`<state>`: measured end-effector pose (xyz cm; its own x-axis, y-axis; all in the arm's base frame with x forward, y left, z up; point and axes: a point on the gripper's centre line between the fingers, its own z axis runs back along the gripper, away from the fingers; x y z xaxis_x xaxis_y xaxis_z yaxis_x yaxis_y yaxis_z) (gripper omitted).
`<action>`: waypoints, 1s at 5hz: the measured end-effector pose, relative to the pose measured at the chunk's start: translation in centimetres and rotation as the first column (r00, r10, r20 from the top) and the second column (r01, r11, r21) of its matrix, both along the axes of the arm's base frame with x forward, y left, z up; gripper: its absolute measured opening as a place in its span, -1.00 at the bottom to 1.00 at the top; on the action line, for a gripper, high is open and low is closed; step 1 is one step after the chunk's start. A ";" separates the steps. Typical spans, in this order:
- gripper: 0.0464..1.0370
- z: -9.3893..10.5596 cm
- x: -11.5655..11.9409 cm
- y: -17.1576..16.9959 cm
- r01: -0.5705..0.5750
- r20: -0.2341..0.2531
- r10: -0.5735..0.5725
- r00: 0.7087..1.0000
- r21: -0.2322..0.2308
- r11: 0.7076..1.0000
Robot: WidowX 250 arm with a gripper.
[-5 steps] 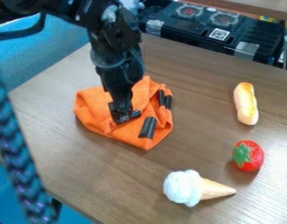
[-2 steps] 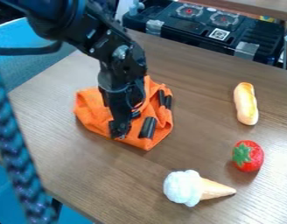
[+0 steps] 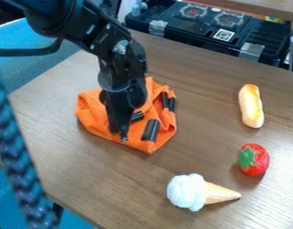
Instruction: Unfold the cloth from the bottom right to the top left of the table
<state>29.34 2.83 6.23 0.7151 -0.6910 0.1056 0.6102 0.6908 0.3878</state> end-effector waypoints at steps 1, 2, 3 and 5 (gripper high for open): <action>-0.76 1.1 0.6 0.6 -0.001 0.014 0.002 1.000 -0.034 0.999; -0.96 3.2 2.3 2.0 -0.055 0.035 0.058 0.998 -0.095 0.994; -0.99 4.1 4.9 3.9 -0.133 0.014 0.137 0.991 -0.145 0.980; -0.99 3.2 8.9 6.9 -0.251 -0.042 0.248 0.968 -0.144 0.957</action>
